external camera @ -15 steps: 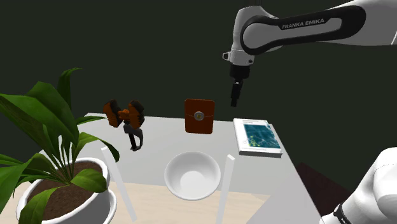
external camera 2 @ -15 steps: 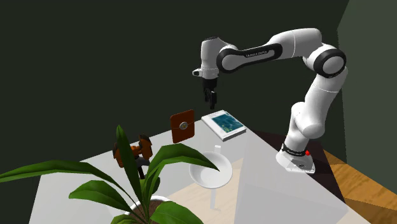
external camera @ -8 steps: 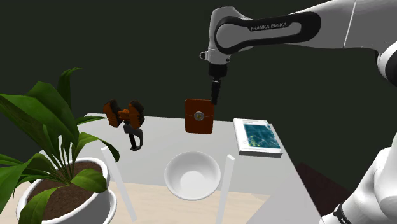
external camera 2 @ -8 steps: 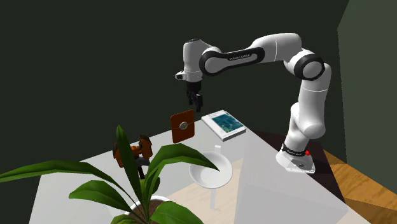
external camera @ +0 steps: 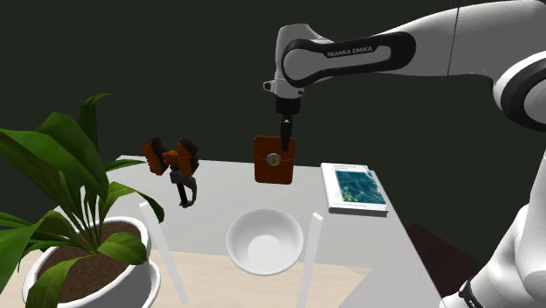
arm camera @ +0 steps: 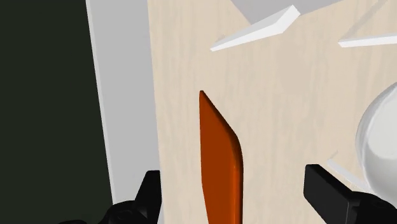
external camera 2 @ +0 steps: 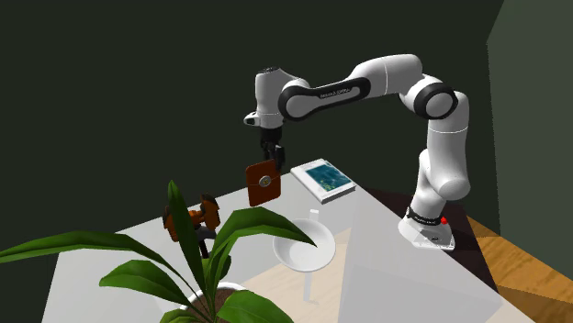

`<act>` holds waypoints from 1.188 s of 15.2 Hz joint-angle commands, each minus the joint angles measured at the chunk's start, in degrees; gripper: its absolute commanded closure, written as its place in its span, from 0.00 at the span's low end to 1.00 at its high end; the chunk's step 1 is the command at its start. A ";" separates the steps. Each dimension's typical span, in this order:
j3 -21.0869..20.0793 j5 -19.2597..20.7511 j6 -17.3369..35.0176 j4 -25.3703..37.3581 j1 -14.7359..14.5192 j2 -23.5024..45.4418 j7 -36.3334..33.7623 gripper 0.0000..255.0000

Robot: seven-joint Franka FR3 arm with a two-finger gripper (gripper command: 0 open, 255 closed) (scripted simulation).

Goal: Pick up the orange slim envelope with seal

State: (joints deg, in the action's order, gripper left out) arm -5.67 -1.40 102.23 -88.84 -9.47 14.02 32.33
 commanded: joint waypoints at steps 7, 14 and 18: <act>0.02 0.00 1.91 -1.68 0.03 0.20 0.11 1.00; 0.01 0.00 1.15 -1.01 0.01 0.11 0.06 1.00; -0.01 0.02 -1.92 2.05 -0.01 0.10 -0.05 1.00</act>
State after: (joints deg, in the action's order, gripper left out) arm -5.69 -1.37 101.12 -87.56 -9.52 14.18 32.23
